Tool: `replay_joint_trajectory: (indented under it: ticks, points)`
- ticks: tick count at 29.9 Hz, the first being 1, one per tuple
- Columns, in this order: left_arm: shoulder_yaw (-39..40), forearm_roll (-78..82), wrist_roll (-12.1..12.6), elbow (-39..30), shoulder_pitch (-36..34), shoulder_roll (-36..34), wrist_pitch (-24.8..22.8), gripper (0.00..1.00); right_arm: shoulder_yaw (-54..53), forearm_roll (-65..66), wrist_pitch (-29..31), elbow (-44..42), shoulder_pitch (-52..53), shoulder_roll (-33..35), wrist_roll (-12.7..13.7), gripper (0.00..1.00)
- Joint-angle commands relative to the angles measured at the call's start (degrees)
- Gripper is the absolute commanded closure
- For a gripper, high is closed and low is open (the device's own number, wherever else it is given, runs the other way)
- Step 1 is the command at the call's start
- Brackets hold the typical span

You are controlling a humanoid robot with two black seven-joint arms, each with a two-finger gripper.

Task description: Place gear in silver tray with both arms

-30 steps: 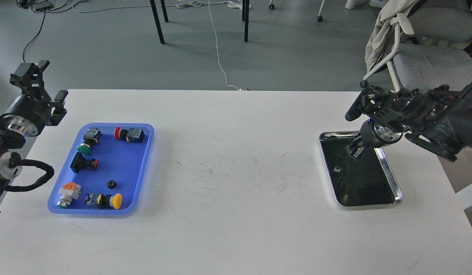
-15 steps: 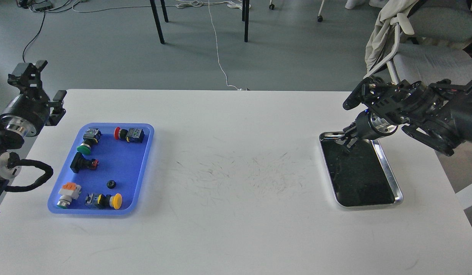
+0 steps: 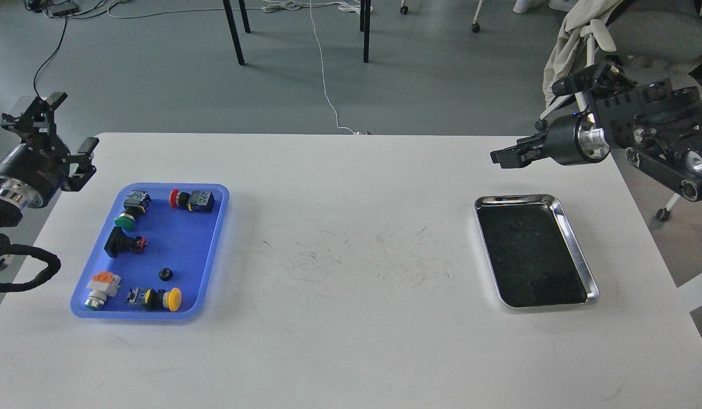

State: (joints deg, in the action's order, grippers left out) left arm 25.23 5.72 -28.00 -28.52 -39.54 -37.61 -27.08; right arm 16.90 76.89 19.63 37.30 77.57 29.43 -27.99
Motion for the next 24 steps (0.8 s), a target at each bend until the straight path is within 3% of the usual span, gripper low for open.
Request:
replay_joint_trajectory:
  ticks: [1, 9, 24]
  points:
    - [-0.3, 0.0, 0.0, -0.8, 0.2, -1.1, -0.9, 0.02, -2.7, -5.9, 0.1, 0.0, 0.0, 2.4, 0.0, 0.23]
    - [0.7, -1.7, 1.5, -3.6, 0.0, -3.9, -0.9, 0.02, -10.0, -28.4, -1.0, 0.1, -2.7, 7.0, 0.0, 0.18]
    - [3.0, -9.7, 2.1, -5.1, 0.0, -1.6, -0.9, 0.02, -15.5, -70.1, -10.3, 3.1, -11.6, 8.7, 0.0, 0.13]
